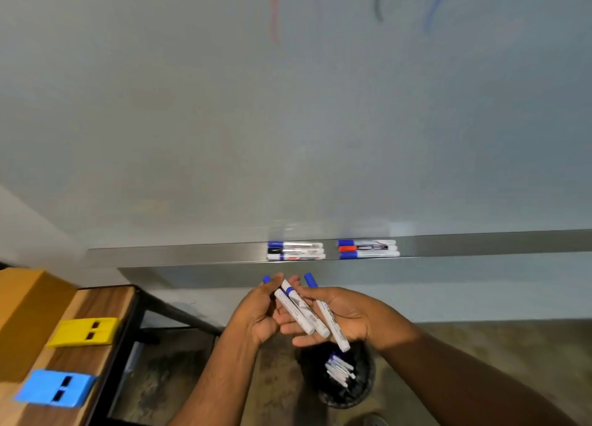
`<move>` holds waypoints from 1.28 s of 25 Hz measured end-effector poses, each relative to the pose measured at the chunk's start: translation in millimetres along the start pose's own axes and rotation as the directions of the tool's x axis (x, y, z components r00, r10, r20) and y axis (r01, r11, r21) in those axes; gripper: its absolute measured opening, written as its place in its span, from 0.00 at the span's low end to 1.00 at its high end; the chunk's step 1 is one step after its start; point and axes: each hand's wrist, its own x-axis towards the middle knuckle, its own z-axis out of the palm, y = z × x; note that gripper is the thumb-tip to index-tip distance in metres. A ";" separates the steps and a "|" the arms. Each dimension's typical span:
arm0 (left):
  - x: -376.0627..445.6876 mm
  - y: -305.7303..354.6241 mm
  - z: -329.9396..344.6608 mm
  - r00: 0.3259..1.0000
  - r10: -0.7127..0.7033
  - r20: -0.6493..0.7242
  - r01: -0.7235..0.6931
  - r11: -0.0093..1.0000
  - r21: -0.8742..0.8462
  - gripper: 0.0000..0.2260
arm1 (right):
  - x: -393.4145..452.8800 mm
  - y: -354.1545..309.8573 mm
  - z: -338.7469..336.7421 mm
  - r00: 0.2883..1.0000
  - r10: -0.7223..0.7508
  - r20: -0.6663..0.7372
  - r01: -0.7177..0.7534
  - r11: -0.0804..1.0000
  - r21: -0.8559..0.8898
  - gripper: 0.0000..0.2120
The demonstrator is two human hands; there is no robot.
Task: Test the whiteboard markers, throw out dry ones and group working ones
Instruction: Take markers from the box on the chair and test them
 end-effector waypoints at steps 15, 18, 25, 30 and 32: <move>34.3 -83.0 112.8 0.975 0.030 -0.220 -0.062 0.988 -0.142 0.05 | -123.9 -96.5 -214.0 0.621 -0.741 -0.255 -0.234 0.135 -0.963 0.09; 31.6 -85.9 119.4 0.975 0.036 -0.221 -0.069 0.988 -0.142 0.04 | -125.5 -109.1 -244.8 0.629 -0.766 -0.134 -0.444 -0.212 -0.870 0.18; 33.9 -86.8 124.4 0.970 0.058 -0.237 -0.092 0.987 -0.132 0.05 | -125.5 -109.3 -258.9 0.655 -0.740 -0.155 -0.468 -0.236 -0.851 0.24; 38.1 -90.4 130.6 0.970 0.067 -0.235 -0.094 0.990 -0.107 0.05 | -131.6 -102.3 -247.6 0.660 -0.732 -0.170 -0.430 -0.183 -0.884 0.23; 40.8 -92.5 135.6 0.969 0.080 -0.232 -0.104 0.990 -0.093 0.07 | -135.5 -100.9 -240.1 0.594 -0.797 -0.106 -0.401 -0.179 -0.898 0.20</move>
